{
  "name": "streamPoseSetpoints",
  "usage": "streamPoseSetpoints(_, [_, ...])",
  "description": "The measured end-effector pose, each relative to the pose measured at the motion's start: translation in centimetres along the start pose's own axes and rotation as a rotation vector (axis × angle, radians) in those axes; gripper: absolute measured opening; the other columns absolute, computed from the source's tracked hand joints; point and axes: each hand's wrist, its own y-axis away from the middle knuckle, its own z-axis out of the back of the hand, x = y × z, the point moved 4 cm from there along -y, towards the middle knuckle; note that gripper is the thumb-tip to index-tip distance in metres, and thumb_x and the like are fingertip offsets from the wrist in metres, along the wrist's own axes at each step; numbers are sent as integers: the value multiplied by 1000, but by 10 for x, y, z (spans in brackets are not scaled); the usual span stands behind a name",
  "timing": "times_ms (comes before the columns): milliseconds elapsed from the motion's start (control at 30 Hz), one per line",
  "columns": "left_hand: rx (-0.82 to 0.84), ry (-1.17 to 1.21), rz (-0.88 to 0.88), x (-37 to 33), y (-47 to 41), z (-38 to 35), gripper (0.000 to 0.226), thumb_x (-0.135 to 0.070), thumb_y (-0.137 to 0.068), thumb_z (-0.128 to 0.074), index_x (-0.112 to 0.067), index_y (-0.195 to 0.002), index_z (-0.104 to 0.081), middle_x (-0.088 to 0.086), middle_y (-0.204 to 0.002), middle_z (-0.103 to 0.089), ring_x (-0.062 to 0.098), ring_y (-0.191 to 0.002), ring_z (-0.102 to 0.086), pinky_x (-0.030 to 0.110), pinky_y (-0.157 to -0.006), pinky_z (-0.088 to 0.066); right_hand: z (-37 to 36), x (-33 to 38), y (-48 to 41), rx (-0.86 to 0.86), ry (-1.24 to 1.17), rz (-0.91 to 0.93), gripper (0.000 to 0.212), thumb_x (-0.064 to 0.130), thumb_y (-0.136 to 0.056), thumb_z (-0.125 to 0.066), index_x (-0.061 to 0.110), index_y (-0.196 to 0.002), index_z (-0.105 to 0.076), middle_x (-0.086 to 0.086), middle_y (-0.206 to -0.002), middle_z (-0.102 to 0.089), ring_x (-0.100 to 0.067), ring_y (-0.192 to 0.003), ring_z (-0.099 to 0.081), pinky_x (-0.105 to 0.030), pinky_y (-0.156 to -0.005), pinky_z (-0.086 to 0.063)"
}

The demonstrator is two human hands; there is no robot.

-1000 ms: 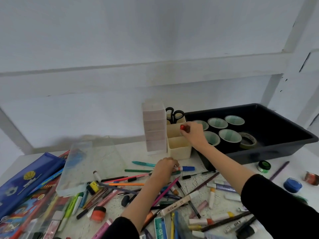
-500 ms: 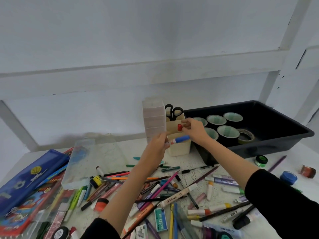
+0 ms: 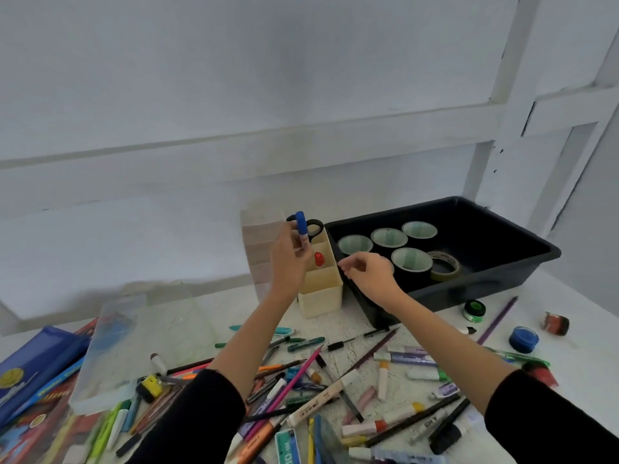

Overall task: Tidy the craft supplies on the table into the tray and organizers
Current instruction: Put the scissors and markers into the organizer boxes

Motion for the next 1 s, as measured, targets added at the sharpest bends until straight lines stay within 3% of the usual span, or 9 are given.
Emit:
streamPoseSetpoints(100, [39, -47, 29, 18, 0, -18, 22, 3, -87, -56, -14, -97, -47, 4, -85, -54, 16, -76, -53, 33, -73, -49, -5, -8, -2, 4, -4, 7, 21, -2, -89, -53, 6, -100, -68, -6, -100, -69, -16, -95, -63, -28, -90, -51])
streamPoseSetpoints(267, [106, -242, 93, 48, 4, -39, 4, -2, -92, -51, -2, -96, -51, 7, -82, -51, 16, -73, -47, 22, -65, -33, -7, -12, -2, -16, 13, 33, 21, -4, -88, -52, 6, -97, -69, -9, -99, -69, -17, -93, -63, -22, -85, -50])
streamPoseSetpoints(367, [134, -274, 109, 56, 5, -44, 9, -1, -90, -53, 1, -99, -53, 10, -85, -54, 19, -76, -49, 25, -68, -35, -7, -13, -3, 9, -8, 17, 22, -4, -88, -52, 7, -97, -69, -8, -100, -69, -16, -94, -63, -20, -85, -50])
streamPoseSetpoints(500, [229, -359, 134, 58, -1, -49, 15, -4, -88, -58, -2, -103, -55, 5, -90, -53, 17, -83, -50, 24, -71, -34, -5, -12, -3, 26, -13, 2, 22, -3, -88, -51, 6, -99, -69, -8, -102, -68, -16, -96, -63, -27, -90, -51])
streamPoseSetpoints(700, [456, -454, 252, 59, -2, -59, 26, -9, -92, -54, -3, -118, -56, 14, -114, -61, 26, -103, -57, 24, -77, -38, -3, -6, 3, 138, 89, 29, 32, -4, -88, -47, 6, -112, -66, -6, -112, -64, -14, -101, -59, -16, -85, -46])
streamPoseSetpoints(800, [421, -492, 220, 53, 3, -54, 28, -4, -90, -52, -3, -118, -54, 16, -116, -59, 26, -102, -56, 25, -75, -38, 0, -3, 9, 179, 82, 56, 37, -4, -87, -47, 8, -117, -64, -4, -117, -63, -12, -106, -58, -16, -90, -45])
streamPoseSetpoints(933, [299, -465, 144, 38, 17, -36, 45, 0, -89, -51, -4, -134, -44, 13, -132, -52, 27, -121, -48, 32, -96, -39, 8, 4, 21, 149, 24, 76, 40, -8, -85, -46, 10, -114, -65, -1, -111, -64, -7, -103, -56, -9, -86, -43])
streamPoseSetpoints(1000, [269, -443, 69, 29, 26, -25, 47, -2, -89, -53, -6, -134, -44, 10, -134, -51, 24, -123, -47, 29, -98, -37, 11, 6, 26, 109, -3, 86, 37, -8, -85, -47, 10, -110, -67, -1, -107, -66, -6, -98, -58, -7, -81, -44])
